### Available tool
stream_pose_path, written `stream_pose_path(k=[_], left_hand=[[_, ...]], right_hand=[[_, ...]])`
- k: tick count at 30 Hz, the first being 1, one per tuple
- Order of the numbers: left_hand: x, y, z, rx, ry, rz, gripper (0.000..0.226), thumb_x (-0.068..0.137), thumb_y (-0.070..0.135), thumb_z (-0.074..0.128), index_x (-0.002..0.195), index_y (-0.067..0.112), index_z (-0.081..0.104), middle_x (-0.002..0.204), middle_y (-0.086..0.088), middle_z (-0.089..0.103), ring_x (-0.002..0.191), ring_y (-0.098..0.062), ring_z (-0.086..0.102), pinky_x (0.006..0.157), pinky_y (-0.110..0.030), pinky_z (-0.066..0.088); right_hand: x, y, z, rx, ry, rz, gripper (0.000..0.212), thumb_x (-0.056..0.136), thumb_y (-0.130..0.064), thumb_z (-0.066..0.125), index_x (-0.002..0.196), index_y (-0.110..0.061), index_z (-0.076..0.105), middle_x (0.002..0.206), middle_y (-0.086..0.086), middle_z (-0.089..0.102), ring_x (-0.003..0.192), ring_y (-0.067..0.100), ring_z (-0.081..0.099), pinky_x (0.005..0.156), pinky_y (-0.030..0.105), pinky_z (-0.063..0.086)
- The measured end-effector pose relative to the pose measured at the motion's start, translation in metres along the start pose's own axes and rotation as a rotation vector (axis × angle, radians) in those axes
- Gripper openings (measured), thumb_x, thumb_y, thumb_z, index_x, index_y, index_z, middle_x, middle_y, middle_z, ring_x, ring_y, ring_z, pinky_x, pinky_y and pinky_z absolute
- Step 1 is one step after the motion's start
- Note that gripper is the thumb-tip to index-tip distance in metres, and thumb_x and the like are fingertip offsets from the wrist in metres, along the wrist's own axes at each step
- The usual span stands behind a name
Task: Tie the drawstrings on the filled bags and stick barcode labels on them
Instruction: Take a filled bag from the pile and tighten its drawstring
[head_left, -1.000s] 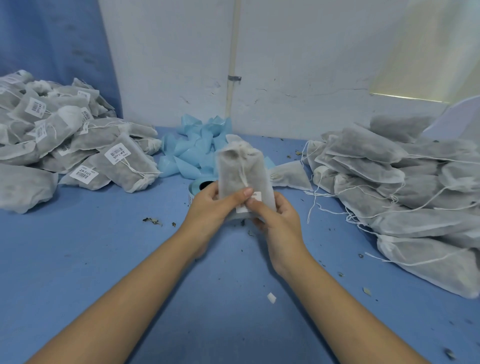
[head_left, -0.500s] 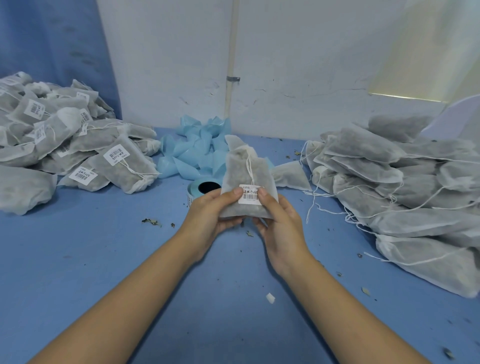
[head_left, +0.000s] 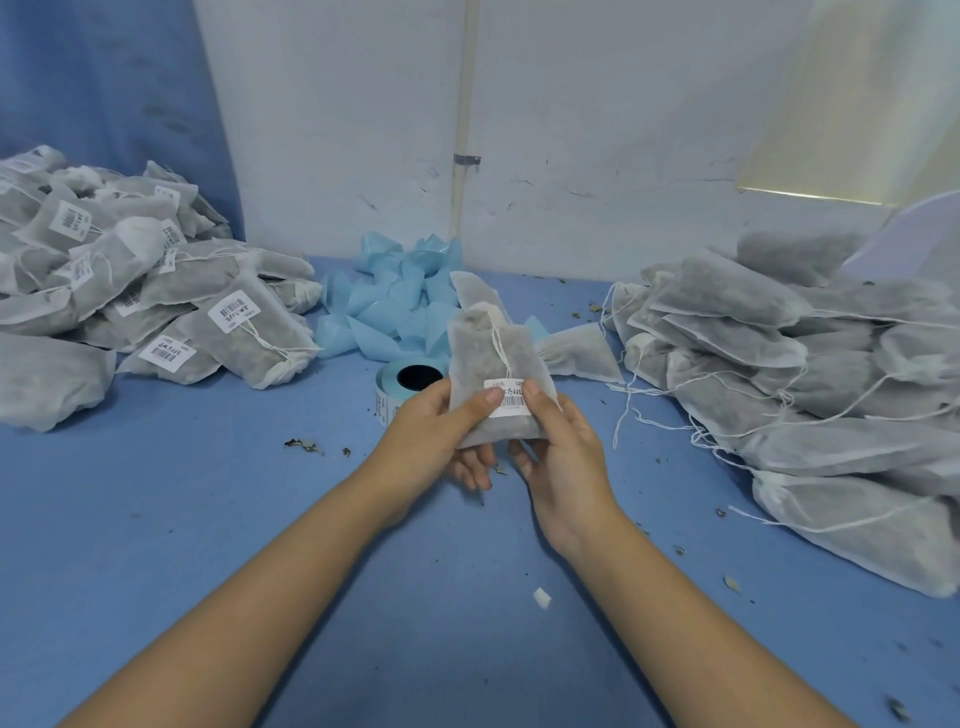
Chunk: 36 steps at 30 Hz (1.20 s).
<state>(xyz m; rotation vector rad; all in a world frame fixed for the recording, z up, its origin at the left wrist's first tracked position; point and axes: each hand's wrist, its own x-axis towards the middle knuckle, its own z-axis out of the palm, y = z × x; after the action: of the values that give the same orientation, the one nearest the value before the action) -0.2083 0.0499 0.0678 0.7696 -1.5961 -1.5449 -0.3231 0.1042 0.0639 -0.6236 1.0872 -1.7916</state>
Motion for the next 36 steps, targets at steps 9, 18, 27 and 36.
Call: stream_pose_path(k=[9, 18, 27, 36], left_hand=[[0.014, 0.036, -0.025, -0.852, 0.076, 0.171, 0.086, 0.075, 0.004, 0.062, 0.148, 0.015, 0.019, 0.137, 0.002, 0.053, 0.113, -0.016, 0.062, 0.084, -0.038, 0.057], [0.008, 0.027, -0.007, -0.446, -0.030, 0.044, 0.033, 0.092, 0.007, 0.055, 0.125, 0.013, 0.055, 0.113, 0.000, 0.070, 0.097, -0.020, 0.070, 0.076, -0.024, 0.056], [0.012, 0.022, -0.013, -0.383, 0.039, 0.013, 0.025, 0.090, 0.004, 0.055, 0.111, 0.016, 0.062, 0.099, 0.001, 0.074, 0.075, -0.011, 0.069, 0.068, -0.020, 0.055], [0.010, 0.019, -0.005, -0.328, 0.034, -0.048, 0.022, 0.091, 0.001, 0.051, 0.104, 0.013, 0.065, 0.101, -0.003, 0.073, 0.072, -0.014, 0.069, 0.065, -0.020, 0.053]], right_hand=[[0.007, 0.001, -0.007, -0.041, 0.054, 0.009, 0.008, 0.091, -0.013, 0.061, 0.096, -0.014, 0.067, 0.090, -0.001, 0.066, 0.071, 0.012, 0.060, 0.060, 0.019, 0.051], [0.045, -0.017, -0.019, -0.205, 0.161, 0.025, 0.041, 0.092, 0.002, 0.045, 0.123, -0.023, 0.053, 0.089, 0.003, 0.058, 0.069, 0.015, 0.059, 0.057, 0.018, 0.050], [0.082, -0.025, -0.014, 0.027, 0.127, 0.187, 0.048, 0.094, -0.004, 0.045, 0.140, -0.017, 0.046, 0.097, 0.003, 0.054, 0.068, 0.012, 0.056, 0.045, 0.014, 0.048], [0.067, -0.030, -0.022, 0.124, 0.185, 0.072, 0.028, 0.097, -0.002, 0.045, 0.120, -0.010, 0.059, 0.129, 0.004, 0.056, 0.065, 0.008, 0.059, 0.047, 0.011, 0.042]])
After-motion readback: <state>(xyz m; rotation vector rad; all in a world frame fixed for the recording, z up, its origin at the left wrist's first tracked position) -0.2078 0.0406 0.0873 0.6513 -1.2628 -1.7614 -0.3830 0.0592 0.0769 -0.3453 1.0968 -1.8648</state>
